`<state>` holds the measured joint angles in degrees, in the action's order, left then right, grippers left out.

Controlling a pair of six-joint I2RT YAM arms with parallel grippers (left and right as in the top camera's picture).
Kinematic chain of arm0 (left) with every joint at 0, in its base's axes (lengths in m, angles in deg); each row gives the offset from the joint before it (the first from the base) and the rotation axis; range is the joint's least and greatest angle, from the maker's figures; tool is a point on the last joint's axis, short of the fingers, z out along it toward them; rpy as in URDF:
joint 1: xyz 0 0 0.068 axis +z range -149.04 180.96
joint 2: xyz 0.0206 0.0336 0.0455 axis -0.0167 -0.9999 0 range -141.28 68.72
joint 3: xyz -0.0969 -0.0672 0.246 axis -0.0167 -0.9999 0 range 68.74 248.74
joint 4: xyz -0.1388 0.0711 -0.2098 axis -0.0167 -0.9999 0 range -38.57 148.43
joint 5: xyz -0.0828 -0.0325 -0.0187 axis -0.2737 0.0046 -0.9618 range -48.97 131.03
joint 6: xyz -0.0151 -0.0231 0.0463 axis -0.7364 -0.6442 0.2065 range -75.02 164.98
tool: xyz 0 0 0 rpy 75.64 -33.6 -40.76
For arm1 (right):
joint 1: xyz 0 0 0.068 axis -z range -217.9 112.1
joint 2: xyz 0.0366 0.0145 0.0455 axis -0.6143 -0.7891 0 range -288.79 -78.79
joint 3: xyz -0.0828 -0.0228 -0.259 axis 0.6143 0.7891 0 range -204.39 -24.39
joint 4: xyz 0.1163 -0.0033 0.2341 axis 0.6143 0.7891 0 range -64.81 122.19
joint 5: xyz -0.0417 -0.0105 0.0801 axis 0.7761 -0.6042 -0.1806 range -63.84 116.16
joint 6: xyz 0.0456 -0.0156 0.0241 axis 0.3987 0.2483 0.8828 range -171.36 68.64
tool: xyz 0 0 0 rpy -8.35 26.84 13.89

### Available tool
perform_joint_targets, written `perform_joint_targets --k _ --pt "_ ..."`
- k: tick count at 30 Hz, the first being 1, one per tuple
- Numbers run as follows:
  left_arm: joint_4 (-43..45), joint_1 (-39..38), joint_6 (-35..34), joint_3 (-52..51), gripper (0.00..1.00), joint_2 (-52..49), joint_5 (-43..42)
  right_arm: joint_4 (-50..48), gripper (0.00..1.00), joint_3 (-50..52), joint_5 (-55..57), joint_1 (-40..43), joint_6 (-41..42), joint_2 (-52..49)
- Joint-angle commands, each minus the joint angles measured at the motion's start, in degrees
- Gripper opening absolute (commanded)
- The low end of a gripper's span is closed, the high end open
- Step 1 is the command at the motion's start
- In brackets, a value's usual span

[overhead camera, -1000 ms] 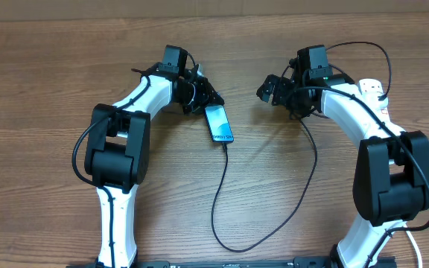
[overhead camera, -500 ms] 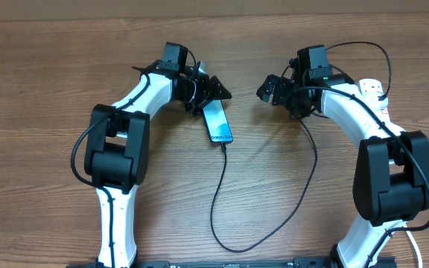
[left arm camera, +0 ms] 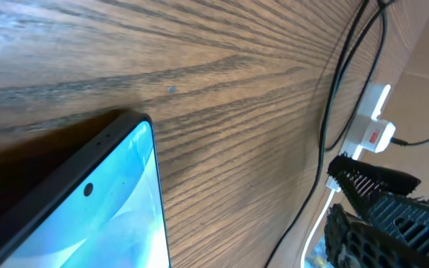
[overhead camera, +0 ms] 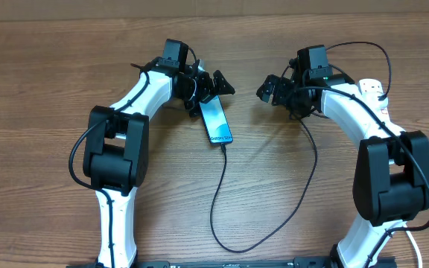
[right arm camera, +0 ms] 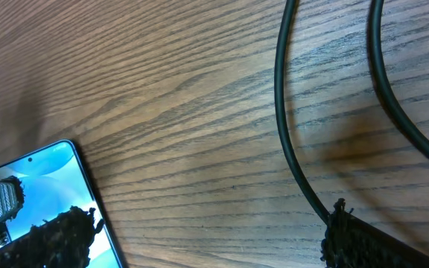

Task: Plug charger to phone and switch on socket
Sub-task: 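Lay the phone flat, screen up, on the table with the left gripper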

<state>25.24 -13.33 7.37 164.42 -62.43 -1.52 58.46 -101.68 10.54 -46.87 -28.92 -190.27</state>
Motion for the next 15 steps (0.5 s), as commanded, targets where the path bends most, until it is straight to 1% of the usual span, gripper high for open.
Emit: perform_joint_targets --k 1,7,15 --pt "-1.55 0.02 -2.10 -1.73 1.00 -2.34 8.48 0.07 1.00 -1.53 0.57 0.37 -0.20 2.03" --pt "-1.77 0.02 -4.87 -1.73 1.00 -2.34 9.92 0.07 1.00 -1.53 0.57 0.37 -0.20 2.03" --pt "-3.02 0.02 -5.31 -1.73 1.00 -2.34 11.13 0.04 1.00 -1.53 0.59 0.37 -0.20 2.03"
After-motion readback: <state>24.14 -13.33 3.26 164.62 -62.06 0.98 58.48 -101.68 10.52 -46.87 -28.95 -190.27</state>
